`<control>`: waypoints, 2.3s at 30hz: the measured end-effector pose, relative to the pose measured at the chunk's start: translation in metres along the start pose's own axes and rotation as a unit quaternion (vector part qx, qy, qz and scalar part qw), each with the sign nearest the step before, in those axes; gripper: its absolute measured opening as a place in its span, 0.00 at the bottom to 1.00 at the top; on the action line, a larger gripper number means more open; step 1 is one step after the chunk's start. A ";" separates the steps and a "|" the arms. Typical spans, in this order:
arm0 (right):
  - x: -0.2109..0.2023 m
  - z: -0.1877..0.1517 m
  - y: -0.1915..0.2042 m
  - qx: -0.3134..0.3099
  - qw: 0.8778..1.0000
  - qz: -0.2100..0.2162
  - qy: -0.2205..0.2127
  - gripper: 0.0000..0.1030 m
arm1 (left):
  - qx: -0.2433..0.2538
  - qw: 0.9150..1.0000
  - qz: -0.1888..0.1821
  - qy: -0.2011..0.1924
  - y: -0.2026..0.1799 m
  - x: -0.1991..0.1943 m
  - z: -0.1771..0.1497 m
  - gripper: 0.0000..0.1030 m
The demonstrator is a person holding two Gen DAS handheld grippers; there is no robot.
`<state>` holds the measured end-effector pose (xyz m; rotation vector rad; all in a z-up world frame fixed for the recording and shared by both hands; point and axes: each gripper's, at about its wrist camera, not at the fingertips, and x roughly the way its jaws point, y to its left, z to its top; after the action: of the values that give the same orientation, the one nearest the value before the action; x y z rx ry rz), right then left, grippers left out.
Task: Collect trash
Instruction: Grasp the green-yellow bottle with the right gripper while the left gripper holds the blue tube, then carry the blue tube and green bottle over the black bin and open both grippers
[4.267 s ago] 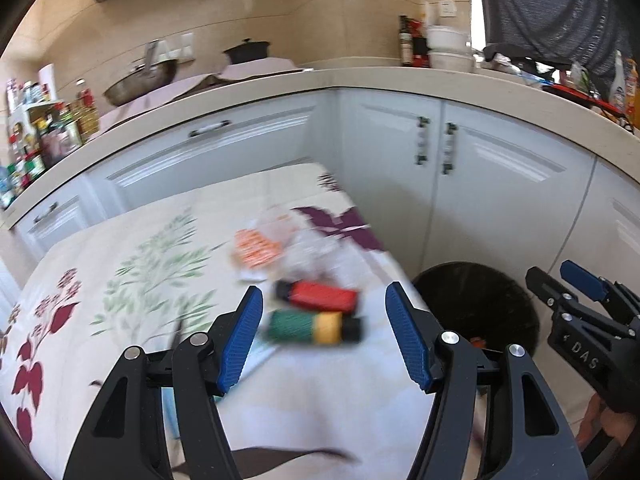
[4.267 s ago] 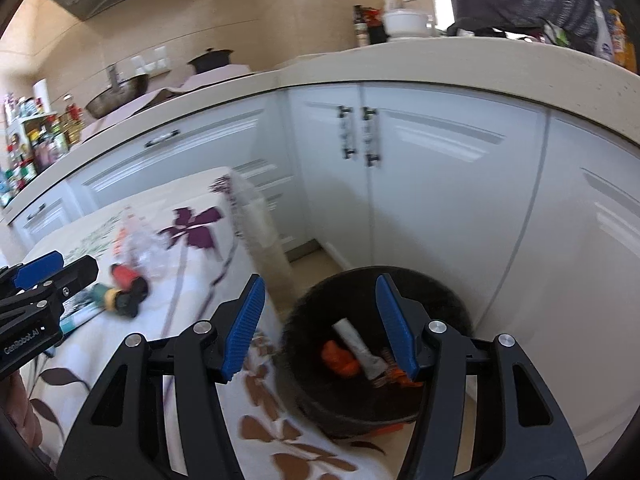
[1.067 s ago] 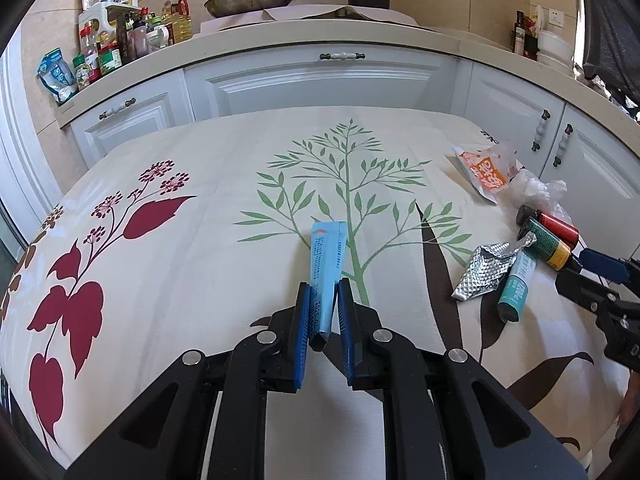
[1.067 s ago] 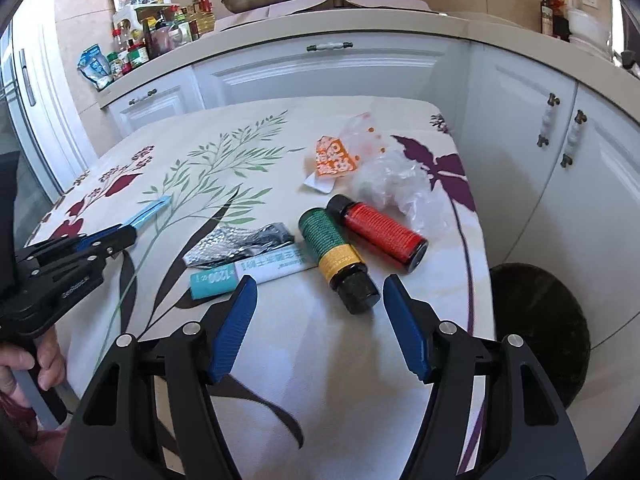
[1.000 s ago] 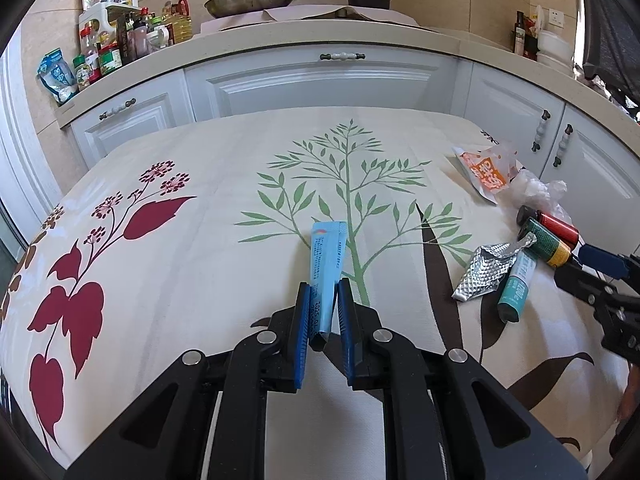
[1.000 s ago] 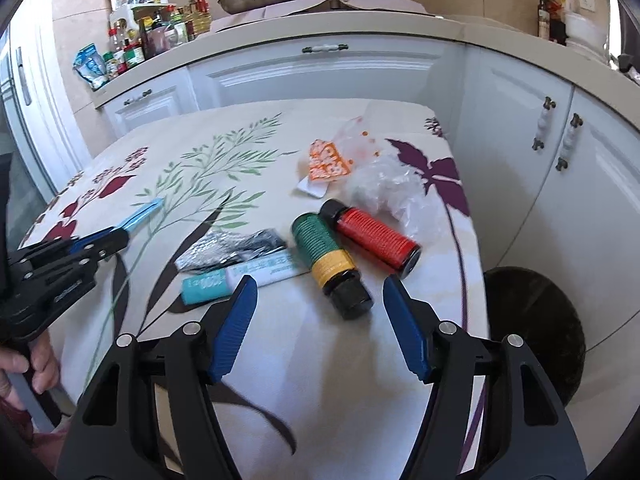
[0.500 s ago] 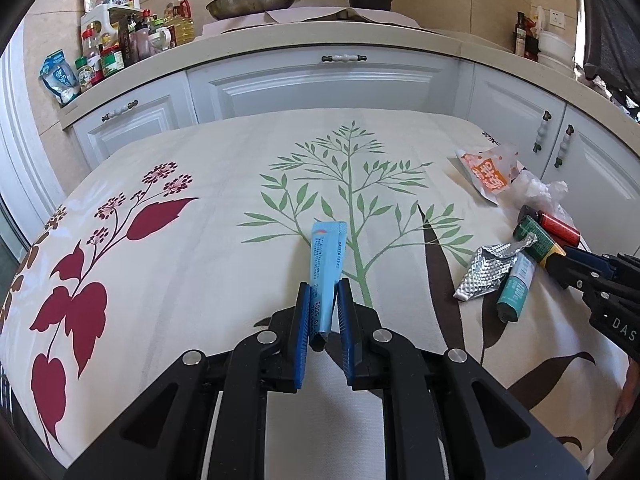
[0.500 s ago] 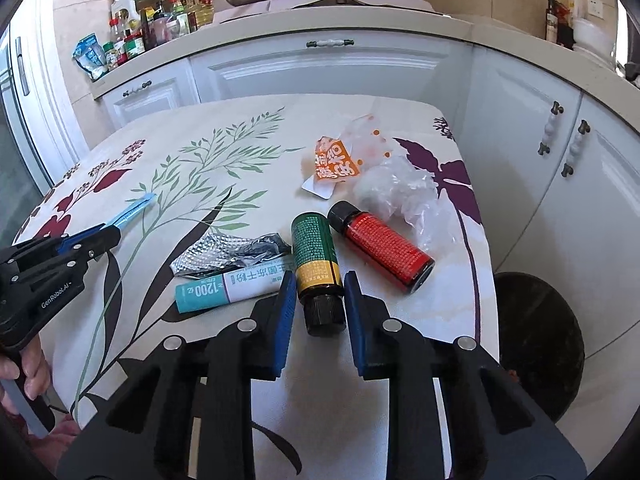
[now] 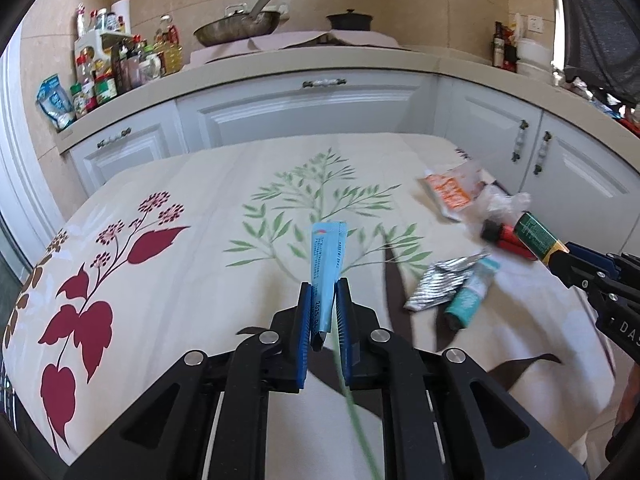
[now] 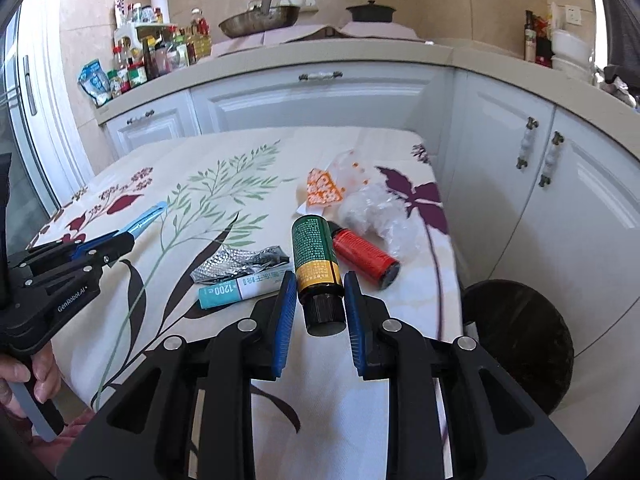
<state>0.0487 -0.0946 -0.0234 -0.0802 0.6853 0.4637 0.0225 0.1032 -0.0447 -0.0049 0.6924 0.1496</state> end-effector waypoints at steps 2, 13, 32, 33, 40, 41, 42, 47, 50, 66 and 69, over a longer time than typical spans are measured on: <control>-0.007 0.000 -0.004 0.004 1.000 -0.004 -0.007 0.23 | 0.007 1.000 -0.008 -0.008 -0.008 -0.006 0.002 0.13; -0.044 -0.008 -0.043 0.038 0.998 -0.039 -0.044 0.23 | 0.045 0.997 -0.052 -0.040 -0.060 -0.027 0.011 0.13; -0.089 -0.039 -0.132 0.093 0.980 -0.158 -0.075 0.23 | 0.107 0.986 -0.112 -0.061 -0.171 -0.032 0.022 0.13; -0.091 -0.041 -0.138 0.097 0.979 -0.164 -0.077 0.23 | 0.108 0.986 -0.115 -0.060 -0.176 -0.031 0.023 0.13; -0.100 -0.051 -0.171 0.116 0.969 -0.201 -0.083 0.23 | 0.118 0.982 -0.128 -0.072 -0.215 -0.027 0.029 0.13; -0.100 -0.053 -0.175 0.116 0.967 -0.209 -0.084 0.23 | 0.121 0.982 -0.129 -0.072 -0.222 -0.026 0.029 0.13; -0.100 -0.054 -0.178 0.117 0.966 -0.215 -0.084 0.23 | 0.122 0.981 -0.130 -0.072 -0.227 -0.025 0.028 0.13; -0.098 -0.058 -0.194 0.126 0.963 -0.223 -0.084 0.23 | 0.130 0.980 -0.132 -0.067 -0.250 -0.018 0.027 0.13; -0.093 -0.060 -0.201 0.131 0.963 -0.223 -0.082 0.23 | 0.132 0.980 -0.133 -0.060 -0.261 -0.012 0.027 0.13; -0.074 -0.063 -0.228 0.149 0.959 -0.229 -0.077 0.23 | 0.138 0.981 -0.127 -0.047 -0.311 0.013 0.026 0.13; -0.068 -0.063 -0.233 0.152 0.959 -0.229 -0.074 0.23 | 0.138 0.982 -0.121 -0.039 -0.318 0.021 0.026 0.13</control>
<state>0.0676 -0.3432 -0.0482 0.0847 0.5612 -0.0831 0.0990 -0.2072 -0.0521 0.1813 0.6234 -0.1798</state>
